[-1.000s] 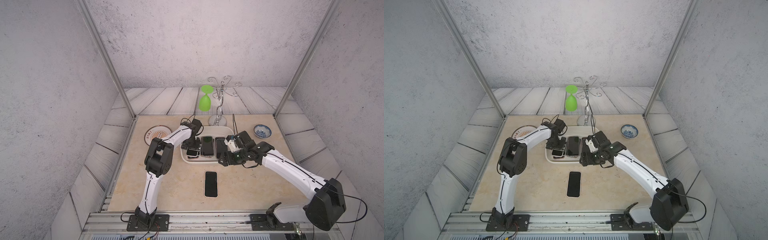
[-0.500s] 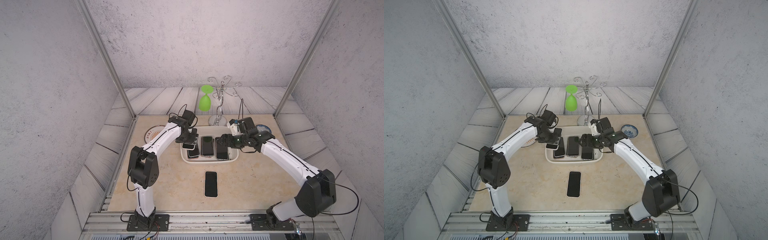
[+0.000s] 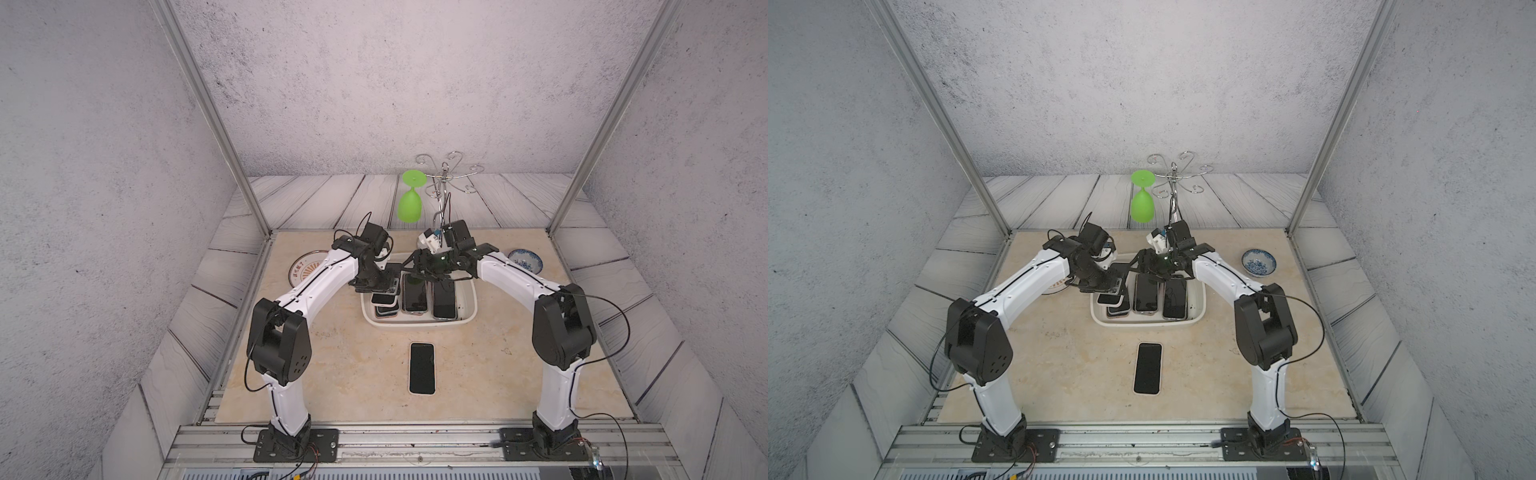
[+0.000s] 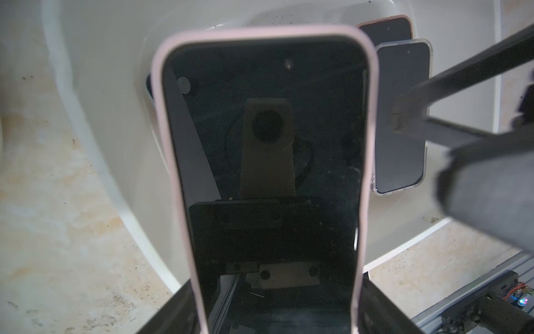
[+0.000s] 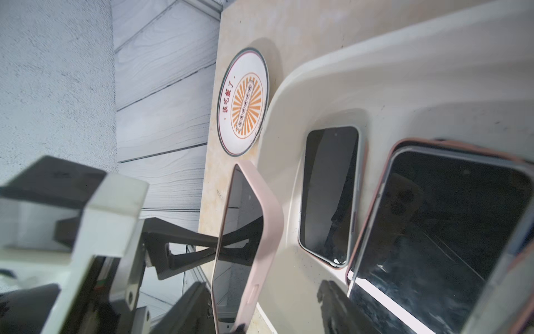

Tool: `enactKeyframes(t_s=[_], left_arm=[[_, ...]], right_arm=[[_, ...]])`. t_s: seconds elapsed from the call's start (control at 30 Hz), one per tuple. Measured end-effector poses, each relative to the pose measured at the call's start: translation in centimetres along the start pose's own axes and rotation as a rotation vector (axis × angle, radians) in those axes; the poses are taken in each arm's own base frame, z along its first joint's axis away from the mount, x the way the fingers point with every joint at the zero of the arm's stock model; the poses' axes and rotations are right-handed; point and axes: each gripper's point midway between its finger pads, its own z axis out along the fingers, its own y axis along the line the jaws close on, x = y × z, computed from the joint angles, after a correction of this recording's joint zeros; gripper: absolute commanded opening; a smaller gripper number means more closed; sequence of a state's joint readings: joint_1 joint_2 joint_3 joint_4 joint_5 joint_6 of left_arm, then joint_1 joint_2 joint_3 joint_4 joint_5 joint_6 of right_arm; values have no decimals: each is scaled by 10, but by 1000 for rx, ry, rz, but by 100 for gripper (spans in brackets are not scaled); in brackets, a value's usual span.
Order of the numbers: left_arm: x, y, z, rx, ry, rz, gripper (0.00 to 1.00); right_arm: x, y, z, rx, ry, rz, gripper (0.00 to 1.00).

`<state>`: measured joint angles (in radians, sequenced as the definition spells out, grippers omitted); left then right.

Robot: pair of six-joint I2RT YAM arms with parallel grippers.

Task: Take the phone out of the storage box
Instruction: Pick up the phone from the storage box, then place the phone at the center of the board.

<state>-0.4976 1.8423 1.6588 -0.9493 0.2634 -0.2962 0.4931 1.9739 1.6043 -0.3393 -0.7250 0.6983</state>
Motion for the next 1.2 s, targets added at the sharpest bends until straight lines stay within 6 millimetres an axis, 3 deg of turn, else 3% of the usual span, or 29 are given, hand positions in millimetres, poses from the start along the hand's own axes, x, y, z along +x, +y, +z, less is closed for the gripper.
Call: enactKeyframes(t_s=[0.1,0.2,0.4,0.47,0.53,0.6,0.67,0.77,0.87,0.93,1.1,1.2], left_arm=[[2,-2,3,14,7,-3,46],[2,-3,4,24,6,-8,46],[2,-4,4,40,2,-35,46],[6,-7,5,66,19,-46,60],[10,-11,4,99,27,-50,89],[13,-19,-1,134,26,-49,100],[12,-26,-15,179,5,-44,98],[-6,-20,-47,207,-108,-69,98],[-22,-7,-82,210,-237,-86,98],[-26,-4,-94,205,-280,-86,98],[-27,-4,-83,210,-266,-88,98],[-24,-1,-70,204,-238,-100,98]], right_arm=[[8,2,13,-25,30,16,66],[14,10,22,-54,48,11,57],[25,13,38,-108,98,56,13],[30,15,35,-136,107,31,6],[36,15,27,-139,107,19,1],[45,16,14,-121,108,0,0],[57,14,-7,-82,102,-24,0],[88,8,-51,-1,112,-48,0],[128,-4,-96,100,110,-73,0],[155,-15,-114,149,119,-74,0],[222,-71,-123,297,222,31,0],[243,-99,-121,363,271,89,0]])
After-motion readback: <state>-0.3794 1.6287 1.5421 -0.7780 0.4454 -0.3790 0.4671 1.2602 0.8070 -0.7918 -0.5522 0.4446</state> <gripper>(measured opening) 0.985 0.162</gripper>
